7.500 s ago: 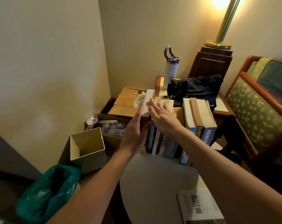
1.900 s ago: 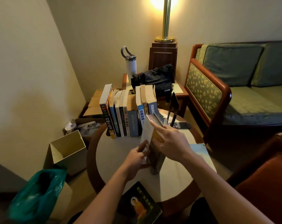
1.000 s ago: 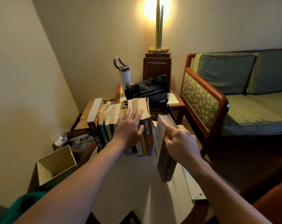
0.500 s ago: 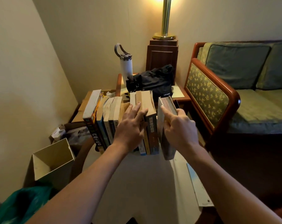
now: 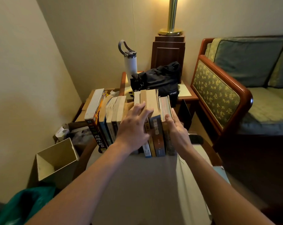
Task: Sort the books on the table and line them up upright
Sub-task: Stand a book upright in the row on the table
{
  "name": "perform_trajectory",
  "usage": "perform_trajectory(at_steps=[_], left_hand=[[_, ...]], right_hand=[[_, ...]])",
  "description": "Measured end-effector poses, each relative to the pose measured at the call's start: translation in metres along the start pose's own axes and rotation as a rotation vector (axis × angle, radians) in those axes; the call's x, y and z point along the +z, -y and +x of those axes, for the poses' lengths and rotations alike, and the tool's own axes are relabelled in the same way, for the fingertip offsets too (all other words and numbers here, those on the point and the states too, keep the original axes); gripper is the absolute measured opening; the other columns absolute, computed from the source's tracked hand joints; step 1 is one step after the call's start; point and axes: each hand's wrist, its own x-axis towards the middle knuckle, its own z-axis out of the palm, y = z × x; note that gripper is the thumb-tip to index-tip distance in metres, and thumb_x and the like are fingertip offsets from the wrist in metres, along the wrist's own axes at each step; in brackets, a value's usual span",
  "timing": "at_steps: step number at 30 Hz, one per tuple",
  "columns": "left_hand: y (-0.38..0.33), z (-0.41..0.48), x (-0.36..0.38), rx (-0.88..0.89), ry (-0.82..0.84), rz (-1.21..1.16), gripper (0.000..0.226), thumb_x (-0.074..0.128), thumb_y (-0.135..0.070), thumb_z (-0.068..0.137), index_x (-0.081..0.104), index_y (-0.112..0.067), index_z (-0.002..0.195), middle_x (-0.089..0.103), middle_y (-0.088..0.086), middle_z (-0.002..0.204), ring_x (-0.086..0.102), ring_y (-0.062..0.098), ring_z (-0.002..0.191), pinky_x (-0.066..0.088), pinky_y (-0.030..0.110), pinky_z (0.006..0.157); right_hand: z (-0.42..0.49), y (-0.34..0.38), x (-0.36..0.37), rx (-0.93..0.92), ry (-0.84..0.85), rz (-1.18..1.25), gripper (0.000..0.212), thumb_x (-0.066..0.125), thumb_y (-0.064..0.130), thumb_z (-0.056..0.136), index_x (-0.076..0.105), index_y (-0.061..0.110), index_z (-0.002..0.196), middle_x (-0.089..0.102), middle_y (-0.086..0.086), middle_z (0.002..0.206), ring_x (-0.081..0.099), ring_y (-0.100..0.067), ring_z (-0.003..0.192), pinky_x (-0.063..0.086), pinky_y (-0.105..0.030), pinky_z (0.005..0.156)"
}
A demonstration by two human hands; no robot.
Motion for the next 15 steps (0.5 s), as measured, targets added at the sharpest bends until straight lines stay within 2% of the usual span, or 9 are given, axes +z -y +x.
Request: perform_trajectory(at_steps=[1, 4, 7, 11, 15], left_hand=[[0.001, 0.003, -0.001, 0.004, -0.005, -0.018, 0.075, 0.081, -0.022, 0.075, 0.042, -0.031, 0.139, 0.030, 0.002, 0.157, 0.031, 0.029, 0.146, 0.045, 0.051, 0.108], [0.003, 0.006, 0.003, 0.008, -0.009, -0.042, 0.079, 0.082, -0.025, 0.079, 0.040, -0.031, 0.146, 0.025, 0.005, 0.163, 0.022, 0.029, 0.151, 0.036, 0.049, 0.113], [0.005, 0.007, 0.006, 0.031, -0.008, -0.054, 0.083, 0.081, -0.020, 0.080, 0.038, -0.030, 0.150, 0.023, 0.007, 0.164, 0.017, 0.028, 0.152, 0.031, 0.047, 0.116], [0.006, 0.015, 0.002, 0.073, 0.041, -0.051, 0.084, 0.080, -0.014, 0.081, 0.038, -0.028, 0.152, 0.021, 0.008, 0.165, 0.016, 0.029, 0.153, 0.030, 0.047, 0.118], [0.005, 0.013, 0.002, 0.067, 0.036, -0.077, 0.082, 0.079, -0.013, 0.081, 0.039, -0.027, 0.151, 0.021, 0.009, 0.165, 0.015, 0.030, 0.153, 0.031, 0.051, 0.119]], right_hand=[[0.003, -0.001, 0.001, 0.020, 0.016, 0.032, 0.071, 0.037, 0.071, 0.095, 0.010, 0.047, 0.157, 0.031, -0.005, 0.161, 0.040, -0.026, 0.137, 0.042, -0.038, 0.103], [0.010, -0.008, 0.000, 0.025, 0.048, 0.136, 0.081, 0.046, 0.077, 0.082, 0.011, 0.056, 0.153, 0.035, -0.005, 0.158, 0.046, -0.028, 0.133, 0.044, -0.052, 0.107], [0.013, -0.012, -0.001, 0.020, 0.048, 0.235, 0.079, 0.054, 0.069, 0.081, 0.020, 0.055, 0.151, 0.039, -0.006, 0.153, 0.049, -0.025, 0.128, 0.049, -0.049, 0.101], [0.020, -0.017, -0.001, 0.021, 0.032, 0.271, 0.075, 0.059, 0.078, 0.070, 0.027, 0.074, 0.137, 0.037, -0.008, 0.150, 0.042, -0.035, 0.134, 0.048, -0.060, 0.099], [0.019, -0.014, -0.001, 0.025, 0.035, 0.265, 0.067, 0.056, 0.077, 0.071, 0.025, 0.080, 0.130, 0.037, -0.007, 0.149, 0.044, -0.035, 0.131, 0.046, -0.061, 0.102]])
